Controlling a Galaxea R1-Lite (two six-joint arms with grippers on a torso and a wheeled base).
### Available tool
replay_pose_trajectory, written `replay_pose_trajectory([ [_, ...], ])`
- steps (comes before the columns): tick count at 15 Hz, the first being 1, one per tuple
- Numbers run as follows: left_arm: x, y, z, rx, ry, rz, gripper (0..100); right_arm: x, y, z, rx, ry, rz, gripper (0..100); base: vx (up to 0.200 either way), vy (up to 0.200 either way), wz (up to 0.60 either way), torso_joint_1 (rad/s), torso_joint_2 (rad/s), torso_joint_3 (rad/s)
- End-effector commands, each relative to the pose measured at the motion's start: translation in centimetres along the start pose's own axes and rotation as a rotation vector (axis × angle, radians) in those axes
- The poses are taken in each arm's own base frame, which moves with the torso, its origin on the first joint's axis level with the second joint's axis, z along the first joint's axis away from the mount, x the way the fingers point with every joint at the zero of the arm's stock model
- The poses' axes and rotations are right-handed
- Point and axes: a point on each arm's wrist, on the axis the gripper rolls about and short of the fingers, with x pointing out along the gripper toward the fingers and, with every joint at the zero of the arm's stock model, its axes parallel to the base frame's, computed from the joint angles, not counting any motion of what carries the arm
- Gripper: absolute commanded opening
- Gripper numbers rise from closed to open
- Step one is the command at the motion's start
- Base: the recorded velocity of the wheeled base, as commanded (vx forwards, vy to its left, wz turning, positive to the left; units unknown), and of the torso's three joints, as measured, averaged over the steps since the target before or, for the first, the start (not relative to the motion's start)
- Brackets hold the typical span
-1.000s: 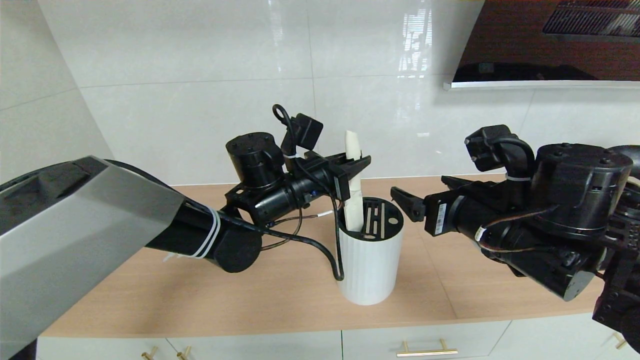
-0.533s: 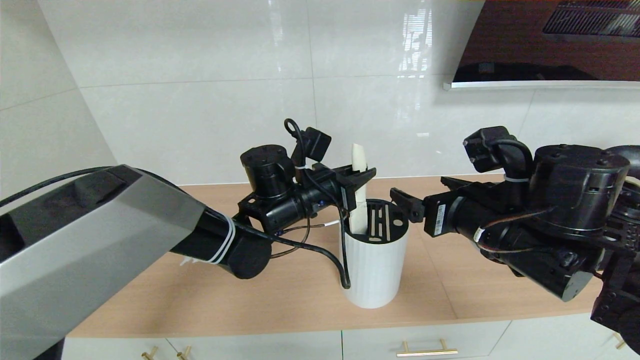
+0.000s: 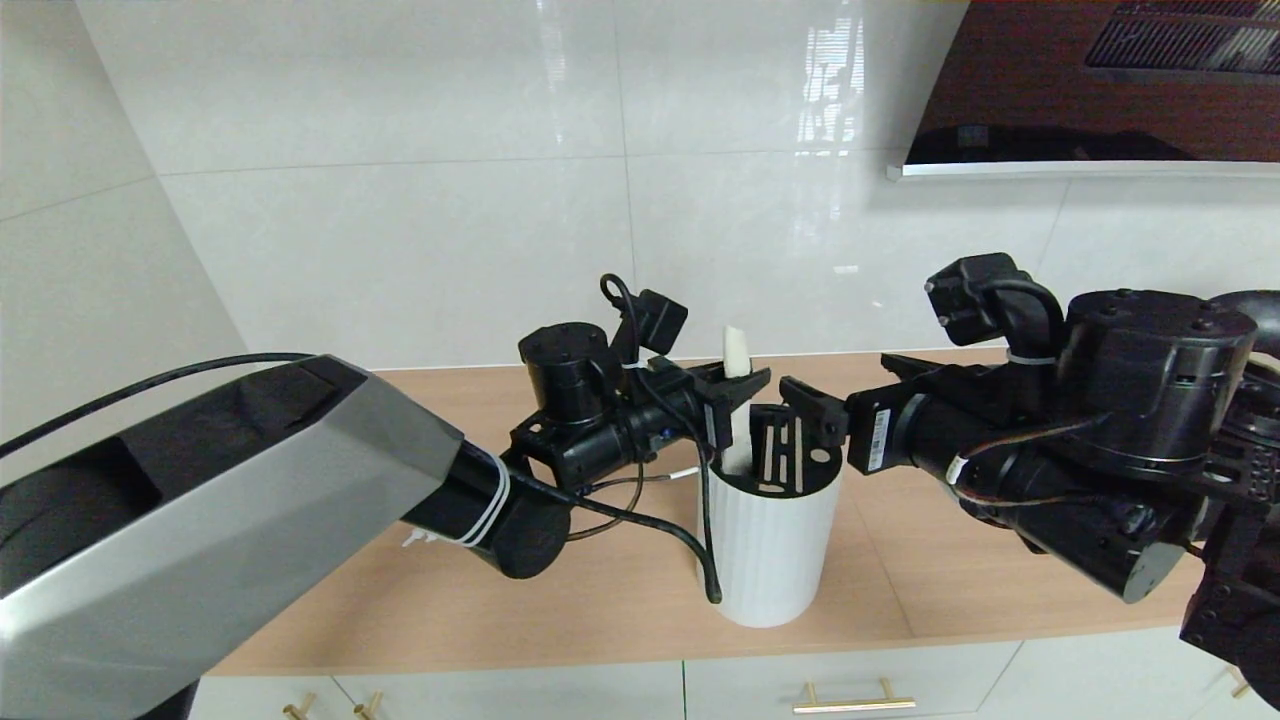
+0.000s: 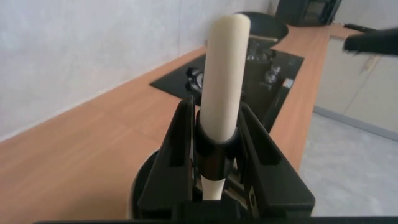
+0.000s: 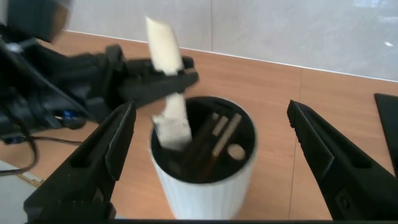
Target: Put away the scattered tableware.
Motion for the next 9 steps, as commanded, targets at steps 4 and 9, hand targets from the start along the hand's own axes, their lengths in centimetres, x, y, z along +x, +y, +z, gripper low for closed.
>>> replay_pose_trajectory([
  [4, 0.0, -0.4, 0.8, 0.018, -0.046, -0.005, 100, 0.0, 0.0, -0.1, -0.001, 0.002, 0.001, 100, 0.000, 0.000, 0.00, 0.000, 0.00, 0.000],
  [9, -0.3, -1.2, 2.7, 0.028, -0.108, 0.002, 100, 0.0, 0.0, -0.1, -0.001, 0.002, 0.001, 100, 0.000, 0.000, 0.00, 0.000, 0.00, 0.000],
])
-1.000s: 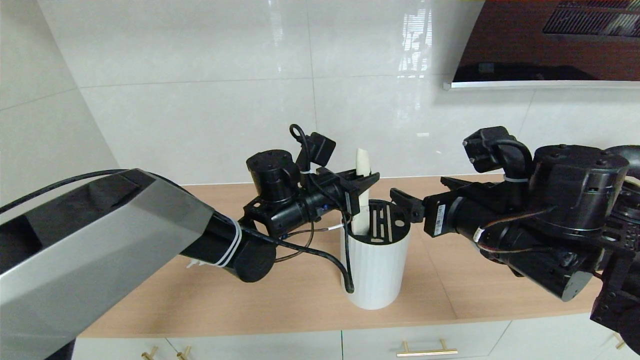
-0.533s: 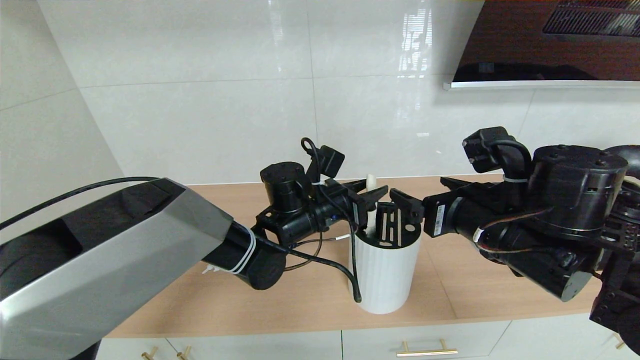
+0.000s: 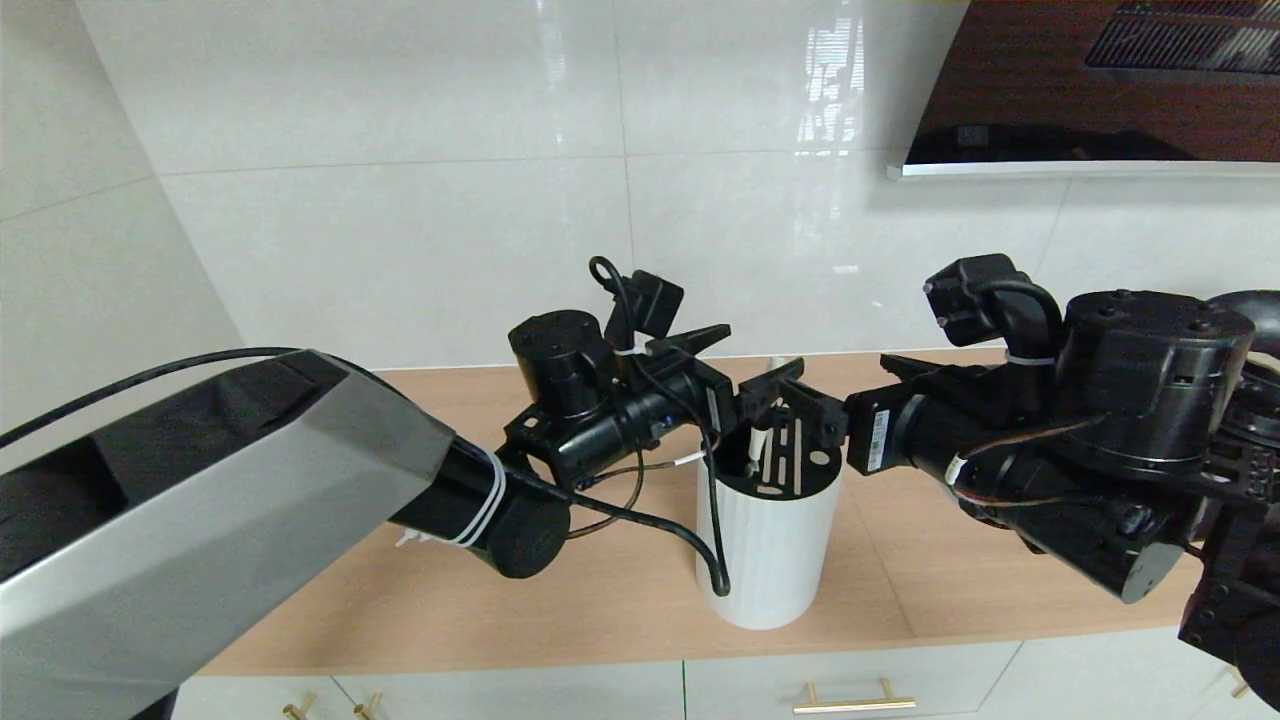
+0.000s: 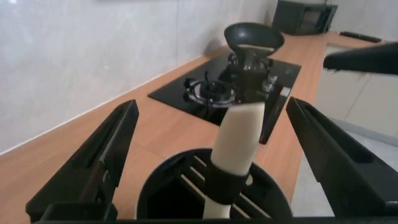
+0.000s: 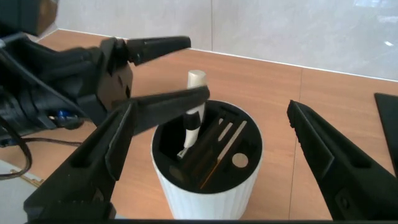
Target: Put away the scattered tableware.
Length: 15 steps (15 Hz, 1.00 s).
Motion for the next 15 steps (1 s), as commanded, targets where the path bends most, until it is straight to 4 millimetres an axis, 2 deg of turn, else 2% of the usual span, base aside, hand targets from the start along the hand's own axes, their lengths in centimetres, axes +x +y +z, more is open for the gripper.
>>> replay_pose_trajectory([
  [1, -0.4, -0.6, 2.6, 0.021, -0.074, -0.002, 100, -0.1, 0.0, 0.1, 0.001, -0.003, -0.001, 100, 0.000, 0.000, 0.00, 0.000, 0.00, 0.000],
  [2, -1.0, -1.0, 4.6, 0.036, -0.129, 0.012, 100, -0.2, -0.1, 0.3, 0.003, -0.009, -0.004, 100, 0.000, 0.000, 0.00, 0.000, 0.00, 0.000],
  [3, -2.6, -1.3, 7.1, 0.055, -0.198, 0.067, 100, -0.5, -0.3, 0.4, 0.006, -0.014, -0.012, 100, 0.000, 0.000, 0.00, 0.000, 0.00, 0.000],
  [4, -4.4, -1.3, 8.8, 0.050, -0.241, 0.116, 100, -1.1, -0.8, 0.0, 0.002, -0.002, -0.035, 100, 0.000, 0.000, 0.00, 0.000, 0.00, 0.000],
  [5, -5.4, -1.5, 9.5, 0.049, -0.254, 0.131, 100, -1.5, -1.2, -0.3, 0.001, 0.006, -0.052, 100, 0.000, 0.000, 0.00, 0.000, 0.00, 0.000],
  [6, -9.2, -1.2, 11.6, 0.068, -0.269, 0.191, 100, -3.1, -1.9, -0.6, 0.001, 0.003, -0.075, 100, 0.000, 0.000, 0.00, 0.000, 0.00, 0.000],
  [7, -12.2, -1.3, 12.7, 0.083, -0.272, 0.238, 100, -4.5, -2.8, -0.5, 0.008, -0.019, -0.115, 100, 0.000, 0.000, 0.00, 0.000, 0.00, 0.000],
  [8, -14.7, -1.4, 13.3, 0.094, -0.272, 0.283, 100, -5.8, -3.9, -0.8, 0.009, -0.020, -0.167, 100, 0.000, 0.000, 0.00, 0.000, 0.00, 0.000],
  [9, -18.9, -2.1, 14.0, 0.112, -0.276, 0.353, 100, -8.5, -5.3, -1.9, 0.003, -0.005, -0.237, 100, 0.000, 0.000, 0.00, 0.000, 0.00, 0.000],
  [11, -24.1, -3.6, 14.1, 0.137, -0.279, 0.445, 100, -12.9, -7.6, -2.6, 0.020, -0.048, -0.337, 100, 0.000, 0.000, 0.00, 0.000, 0.00, 0.000],
  [13, -29.2, -7.1, 13.3, 0.145, -0.294, 0.502, 100, -17.4, -10.2, -0.5, 0.053, -0.241, -0.483, 100, 0.000, 0.000, 0.00, 0.000, 0.00, 0.000],
  [14, -30.9, -8.9, 13.3, 0.137, -0.311, 0.506, 100, -19.0, -10.5, -0.7, 0.040, -0.259, -0.511, 100, 0.000, 0.000, 0.00, 0.000, 0.00, 0.000],
  [15, -31.8, -9.9, 13.3, 0.125, -0.317, 0.503, 100, -20.0, -10.5, -1.4, 0.023, -0.239, -0.517, 100, 0.000, 0.000, 0.00, 0.000, 0.00, 0.000],
])
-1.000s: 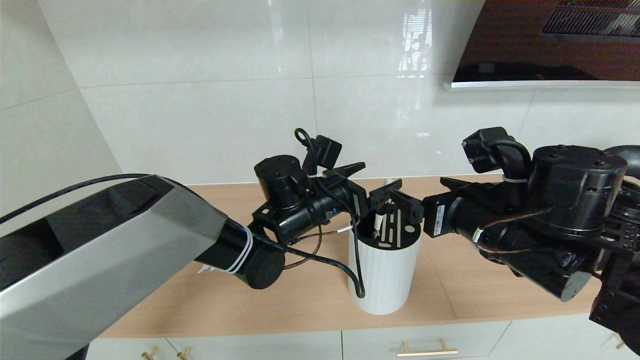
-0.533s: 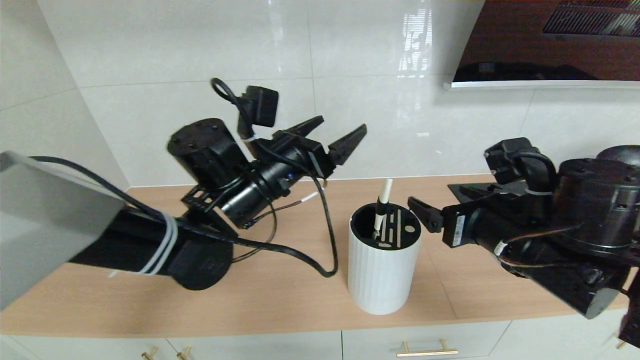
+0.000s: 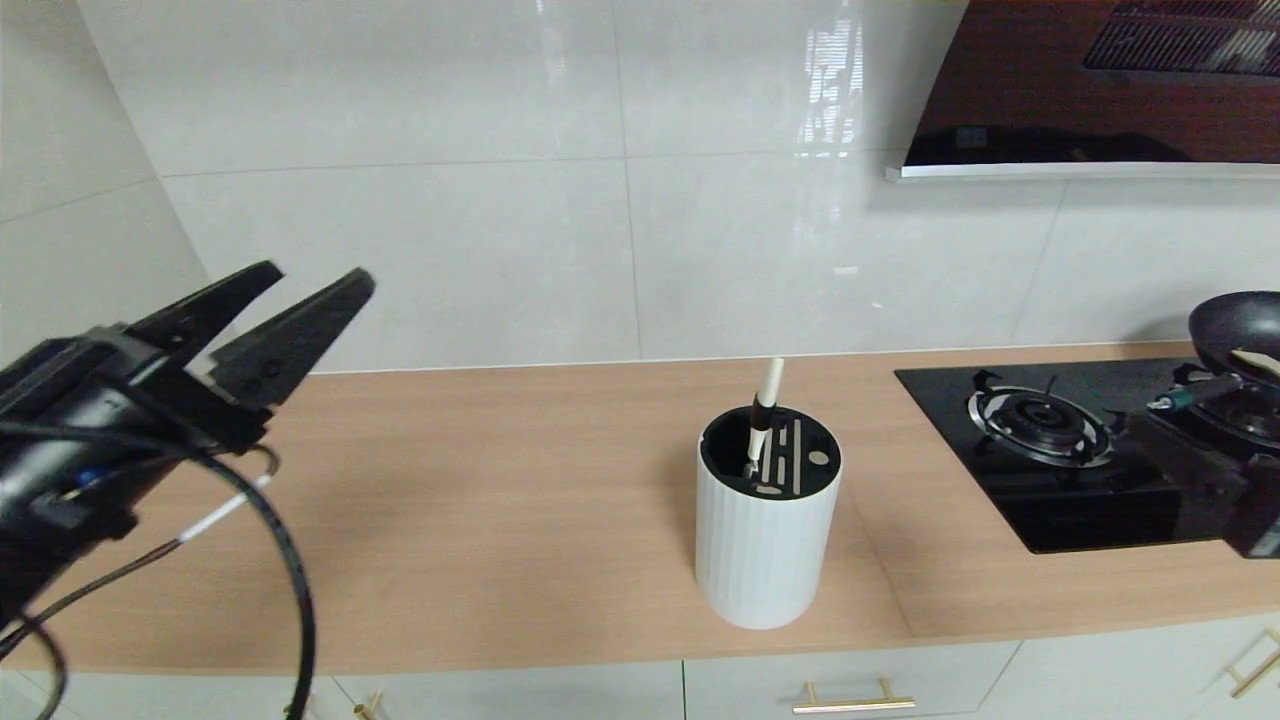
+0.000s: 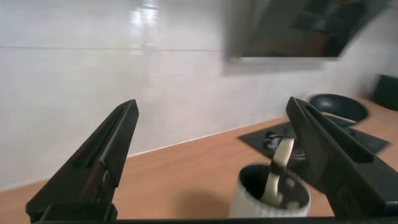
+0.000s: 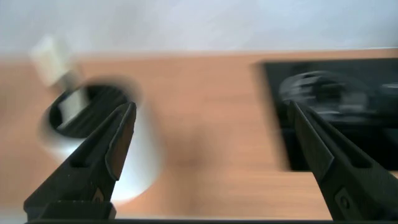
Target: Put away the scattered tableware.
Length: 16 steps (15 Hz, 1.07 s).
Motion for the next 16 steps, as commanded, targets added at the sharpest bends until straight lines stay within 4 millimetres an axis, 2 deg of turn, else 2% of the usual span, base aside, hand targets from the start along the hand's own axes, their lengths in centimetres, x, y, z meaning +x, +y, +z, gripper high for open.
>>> replay_pose_trajectory([
  [1, -9.8, -2.7, 2.6, -0.005, -0.080, 0.045, 100, -6.8, -3.6, 0.1, -0.032, -0.140, -0.081, 100, 0.000, 0.000, 0.00, 0.000, 0.00, 0.000],
  [2, -12.3, -3.6, 2.7, -0.023, -0.061, 0.052, 100, -8.6, -4.1, -0.1, -0.045, -0.150, -0.073, 100, 0.000, 0.000, 0.00, 0.000, 0.00, 0.000],
  [5, -18.8, -5.8, 2.4, -0.090, -0.040, 0.057, 100, -12.9, -5.1, 1.1, -0.039, -0.188, -0.076, 100, 0.000, 0.000, 0.00, 0.000, 0.00, 0.000],
  [7, -21.1, -6.7, 2.0, -0.075, -0.056, 0.093, 100, -15.5, -5.8, 0.2, -0.128, -0.180, -0.096, 100, 0.000, 0.000, 0.00, 0.000, 0.00, 0.000],
  [9, -22.0, -7.1, 1.5, -0.055, -0.084, 0.104, 100, -17.4, -6.2, -1.1, -0.171, -0.211, -0.144, 100, 0.000, 0.000, 0.00, 0.000, 0.00, 0.000],
  [13, -23.0, -7.5, 0.2, 0.003, -0.121, 0.151, 100, -17.5, -5.9, -1.1, -0.152, -0.228, -0.299, 100, 0.000, 0.000, 0.00, 0.000, 0.00, 0.000],
  [15, -22.9, -7.1, -0.4, 0.075, -0.144, 0.228, 100, -17.8, -5.2, -3.2, -0.207, -0.235, -0.296, 100, 0.000, 0.000, 0.00, 0.000, 0.00, 0.000],
  [16, -22.6, -6.5, -1.9, 0.135, -0.093, 0.252, 100, -17.5, -5.4, -4.4, -0.203, -0.217, -0.304, 100, 0.000, 0.000, 0.00, 0.000, 0.00, 0.000],
])
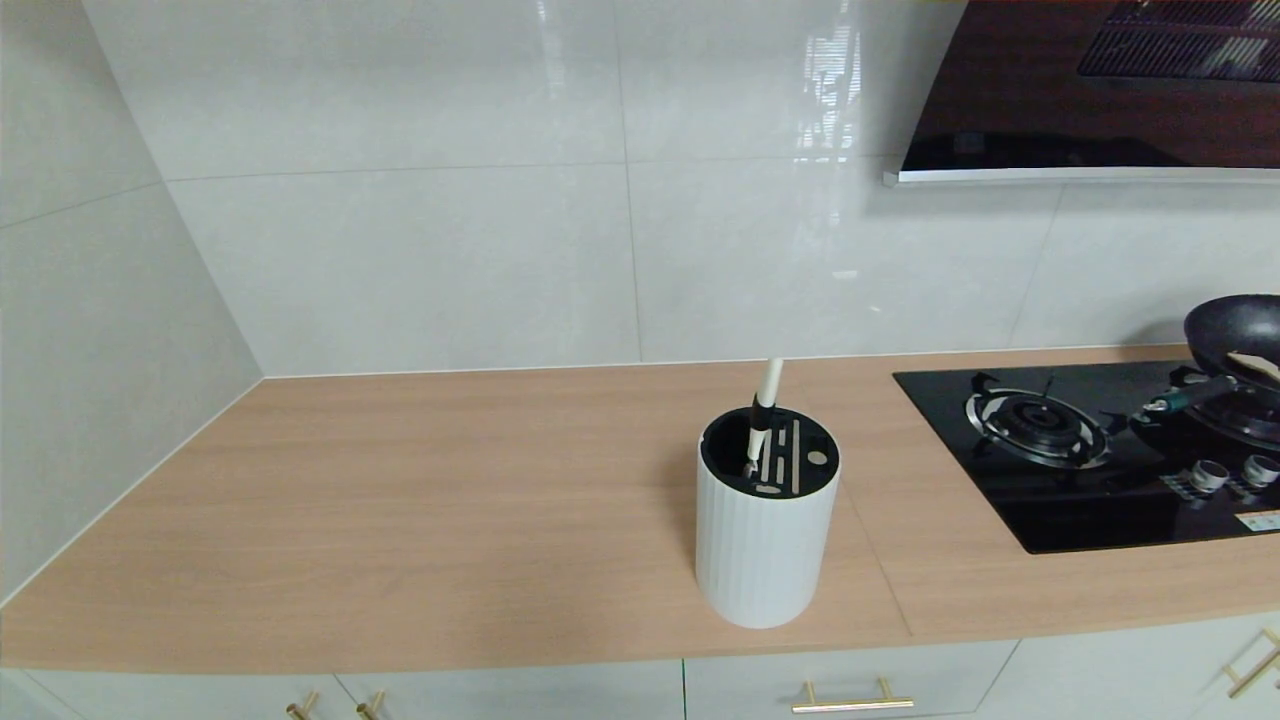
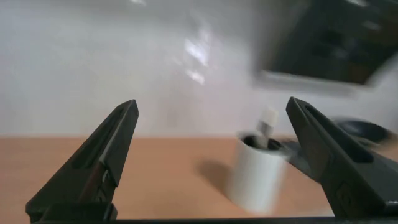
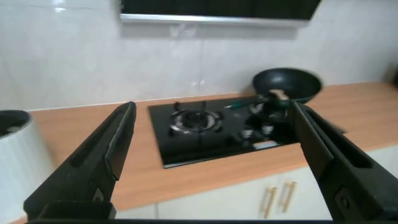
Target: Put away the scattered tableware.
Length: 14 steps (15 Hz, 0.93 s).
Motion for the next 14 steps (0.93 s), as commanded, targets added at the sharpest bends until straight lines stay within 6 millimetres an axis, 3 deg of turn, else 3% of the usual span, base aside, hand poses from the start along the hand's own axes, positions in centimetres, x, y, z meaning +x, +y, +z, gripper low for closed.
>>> replay_pose_trajectory([
  [1, -0.1, 0.7, -3.0, 0.068, 0.069, 0.042, 100, -0.5, 0.4, -2.3, -0.002, 0.005, -0.043, 100, 0.000, 0.000, 0.00, 0.000, 0.00, 0.000],
  [2, -0.1, 1.2, -4.7, 0.102, 0.092, 0.086, 100, -0.2, 0.6, -3.4, -0.003, 0.020, -0.045, 100, 0.000, 0.000, 0.00, 0.000, 0.00, 0.000],
  [5, -0.2, 1.5, -6.0, 0.147, 0.181, 0.140, 100, 0.4, 1.2, -5.9, -0.004, 0.013, -0.034, 100, 0.000, 0.000, 0.00, 0.000, 0.00, 0.000],
  [8, -0.8, 1.8, -8.0, 0.161, 0.388, 0.165, 100, 0.3, 1.4, -6.9, -0.012, 0.104, 0.000, 100, 0.000, 0.000, 0.00, 0.000, 0.00, 0.000],
  [10, -0.8, 1.8, -8.0, 0.171, 0.381, 0.161, 100, 0.2, 1.6, -7.8, -0.003, 0.185, 0.025, 100, 0.000, 0.000, 0.00, 0.000, 0.00, 0.000],
  [14, -1.0, 1.9, -8.4, 0.208, 0.432, 0.174, 100, 0.2, 1.6, -7.9, 0.046, 0.189, 0.049, 100, 0.000, 0.000, 0.00, 0.000, 0.00, 0.000],
])
